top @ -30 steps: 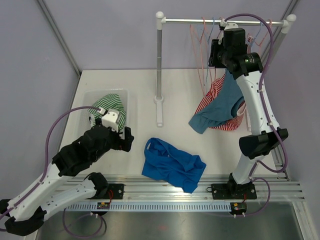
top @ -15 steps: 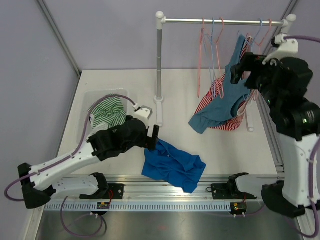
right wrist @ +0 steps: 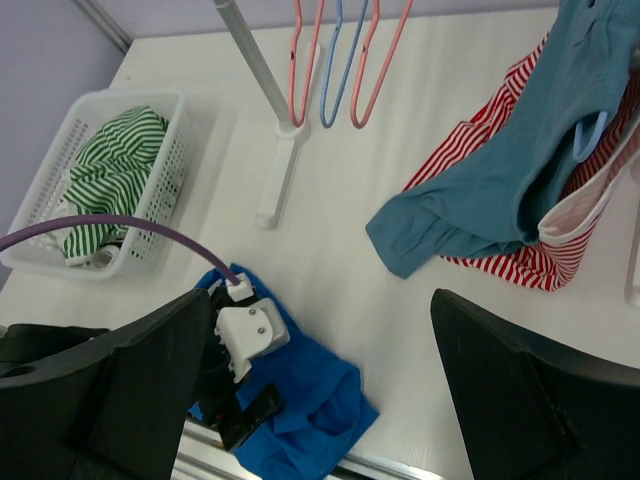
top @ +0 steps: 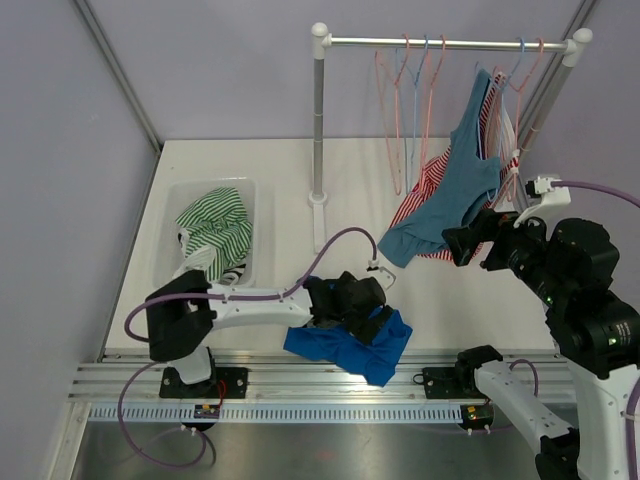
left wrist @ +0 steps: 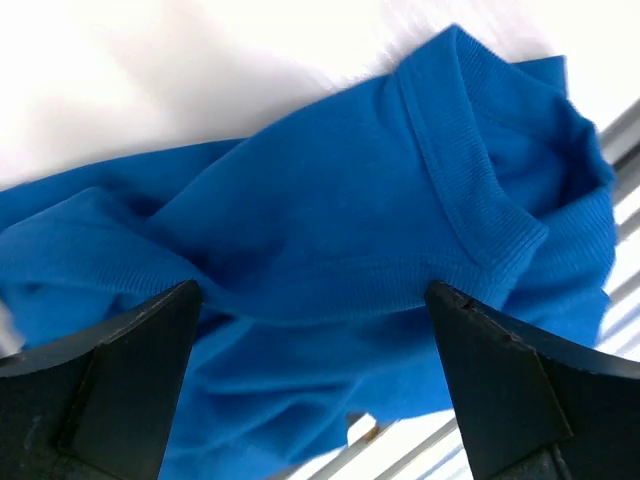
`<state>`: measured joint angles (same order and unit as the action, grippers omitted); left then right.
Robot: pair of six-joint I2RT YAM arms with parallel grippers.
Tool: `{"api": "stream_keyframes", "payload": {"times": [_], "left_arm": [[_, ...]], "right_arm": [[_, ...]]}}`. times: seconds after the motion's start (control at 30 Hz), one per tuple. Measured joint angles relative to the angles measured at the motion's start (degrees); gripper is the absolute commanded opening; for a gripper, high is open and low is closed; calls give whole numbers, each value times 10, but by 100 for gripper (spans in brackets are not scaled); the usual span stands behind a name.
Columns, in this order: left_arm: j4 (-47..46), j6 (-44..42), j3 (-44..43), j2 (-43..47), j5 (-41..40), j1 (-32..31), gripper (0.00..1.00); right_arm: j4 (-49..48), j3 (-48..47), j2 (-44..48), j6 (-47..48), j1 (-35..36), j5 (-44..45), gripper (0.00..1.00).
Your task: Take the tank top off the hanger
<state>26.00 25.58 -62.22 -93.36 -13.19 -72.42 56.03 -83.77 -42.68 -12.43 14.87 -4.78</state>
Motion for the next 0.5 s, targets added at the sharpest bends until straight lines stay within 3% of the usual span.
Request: {"api": "stream_keyframes", "payload": {"times": [0.23, 0.27, 0.3, 0.37, 0.4, 0.43, 0.5], "left_arm": [[-39, 18, -8, -93, 14, -2, 96], [-48, 20, -8, -95, 17, -2, 88], [-56, 24, -8, -97, 20, -2, 61], [-80, 33, -5, -100, 28, -2, 30], [-92, 38, -1, -100, 34, -2, 9], [-100, 43, 3, -99, 35, -2, 0], [-105, 50, 9, -91, 33, -2, 0]], "right_arm": [[9, 29, 21, 0, 0, -52, 99], [9, 30, 24, 0, 0, -57, 100], [8, 31, 27, 0, 0, -63, 99], [8, 32, 30, -1, 0, -72, 99], [7, 33, 31, -1, 0, -78, 100], [5, 33, 33, -1, 0, -83, 99], [2, 34, 35, -1, 0, -85, 99]]}}
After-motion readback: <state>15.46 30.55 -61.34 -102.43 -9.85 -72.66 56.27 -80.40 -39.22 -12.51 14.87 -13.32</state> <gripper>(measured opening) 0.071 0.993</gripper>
